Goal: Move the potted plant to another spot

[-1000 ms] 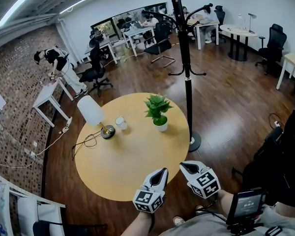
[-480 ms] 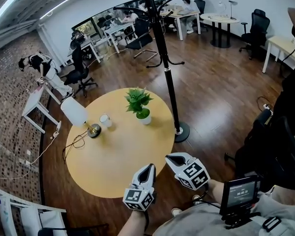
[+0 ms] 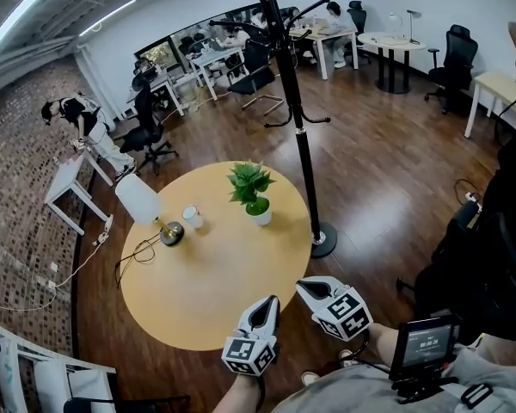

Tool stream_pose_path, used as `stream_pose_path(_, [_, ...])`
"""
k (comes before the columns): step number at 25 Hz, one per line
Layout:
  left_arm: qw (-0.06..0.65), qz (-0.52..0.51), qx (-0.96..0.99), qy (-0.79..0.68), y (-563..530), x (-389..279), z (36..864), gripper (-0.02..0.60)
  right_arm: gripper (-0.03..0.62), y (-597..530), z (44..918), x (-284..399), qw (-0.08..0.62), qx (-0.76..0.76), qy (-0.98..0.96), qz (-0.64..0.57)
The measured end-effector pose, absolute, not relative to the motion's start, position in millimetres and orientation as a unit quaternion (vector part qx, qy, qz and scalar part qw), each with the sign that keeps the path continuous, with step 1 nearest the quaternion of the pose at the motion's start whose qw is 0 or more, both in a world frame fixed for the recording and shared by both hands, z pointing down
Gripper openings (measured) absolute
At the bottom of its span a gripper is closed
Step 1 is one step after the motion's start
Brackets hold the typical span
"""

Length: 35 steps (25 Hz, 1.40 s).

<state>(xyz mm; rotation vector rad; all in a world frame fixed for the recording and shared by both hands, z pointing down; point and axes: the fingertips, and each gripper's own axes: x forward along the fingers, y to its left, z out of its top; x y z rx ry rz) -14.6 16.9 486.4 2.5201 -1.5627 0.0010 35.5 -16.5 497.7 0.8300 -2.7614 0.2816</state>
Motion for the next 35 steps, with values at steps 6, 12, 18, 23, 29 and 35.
stream_pose_path(6, [0.093,-0.001,0.846,-0.525,16.5,-11.2,484.3,0.0,0.006,-14.0,497.2,38.4,0.125,0.281,-0.946,0.1])
stream_pose_path(12, [0.088,0.004,0.847,-0.525,17.4,-8.1,482.7,0.0,0.006,-14.7,494.2,40.7,0.125,0.279,-0.947,0.097])
stream_pose_path(18, [0.087,0.007,0.847,-0.525,18.0,-3.0,484.7,0.0,0.006,-13.1,496.7,45.3,0.126,0.275,-0.948,0.098])
stream_pose_path(23, [0.083,0.011,0.845,-0.528,18.9,-1.8,483.4,0.0,0.006,-13.3,496.6,47.8,0.125,0.271,-0.949,0.099])
stream_pose_path(29, [0.086,0.016,0.838,-0.538,21.2,-4.7,489.6,0.002,0.006,-14.5,500.8,48.9,0.124,0.266,-0.951,0.1])
stream_pose_path(35, [0.091,0.019,0.828,-0.553,19.9,-7.4,496.6,0.0,0.006,-22.3,504.8,51.0,0.118,0.26,-0.953,0.104])
